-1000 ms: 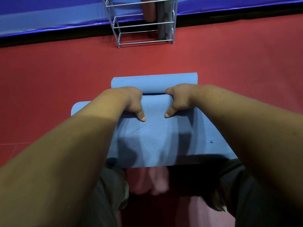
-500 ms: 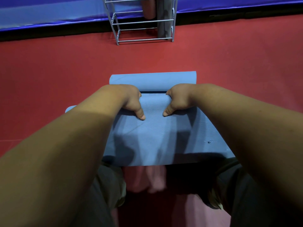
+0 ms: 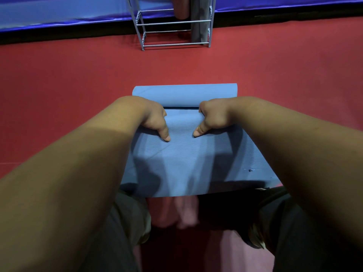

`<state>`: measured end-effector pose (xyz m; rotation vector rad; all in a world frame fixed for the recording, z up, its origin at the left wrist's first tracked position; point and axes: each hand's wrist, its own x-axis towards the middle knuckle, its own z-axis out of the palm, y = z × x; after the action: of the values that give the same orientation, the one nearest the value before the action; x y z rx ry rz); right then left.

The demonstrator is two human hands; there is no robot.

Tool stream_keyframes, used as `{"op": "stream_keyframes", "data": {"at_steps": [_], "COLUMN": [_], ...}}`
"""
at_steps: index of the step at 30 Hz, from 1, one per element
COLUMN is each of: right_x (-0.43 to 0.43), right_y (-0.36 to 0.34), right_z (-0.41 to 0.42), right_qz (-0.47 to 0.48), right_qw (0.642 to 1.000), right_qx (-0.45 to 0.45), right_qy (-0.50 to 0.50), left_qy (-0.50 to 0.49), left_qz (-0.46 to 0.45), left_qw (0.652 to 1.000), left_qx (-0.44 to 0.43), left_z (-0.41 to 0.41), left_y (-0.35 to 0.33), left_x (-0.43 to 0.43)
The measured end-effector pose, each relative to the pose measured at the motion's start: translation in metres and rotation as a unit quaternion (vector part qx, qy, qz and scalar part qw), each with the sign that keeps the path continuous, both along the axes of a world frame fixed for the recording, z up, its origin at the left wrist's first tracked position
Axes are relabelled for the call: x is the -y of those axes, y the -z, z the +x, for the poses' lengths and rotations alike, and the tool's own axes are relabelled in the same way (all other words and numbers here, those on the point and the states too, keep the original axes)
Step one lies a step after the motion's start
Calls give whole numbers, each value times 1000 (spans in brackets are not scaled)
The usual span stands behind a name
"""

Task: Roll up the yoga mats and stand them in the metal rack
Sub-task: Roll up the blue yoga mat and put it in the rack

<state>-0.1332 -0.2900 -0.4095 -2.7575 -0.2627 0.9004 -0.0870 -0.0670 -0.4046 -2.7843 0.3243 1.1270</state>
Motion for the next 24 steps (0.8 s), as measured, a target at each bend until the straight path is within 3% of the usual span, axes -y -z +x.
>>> {"op": "stream_keyframes", "data": {"at_steps": [17, 24], "right_x": [6, 8], "right_y": [-5, -17], "right_z": [-1, -1], "right_qz": [79, 83], "right_qw": [995, 995], "right_qx": [35, 8], "right_qy": [51, 58], "left_qy": [13, 34], "left_qz": [-57, -100], "left_qw": [998, 994], "left_qx": [-32, -36], "left_z": [-11, -12], "left_y": [-10, -18], "left_x": [-11, -16]}}
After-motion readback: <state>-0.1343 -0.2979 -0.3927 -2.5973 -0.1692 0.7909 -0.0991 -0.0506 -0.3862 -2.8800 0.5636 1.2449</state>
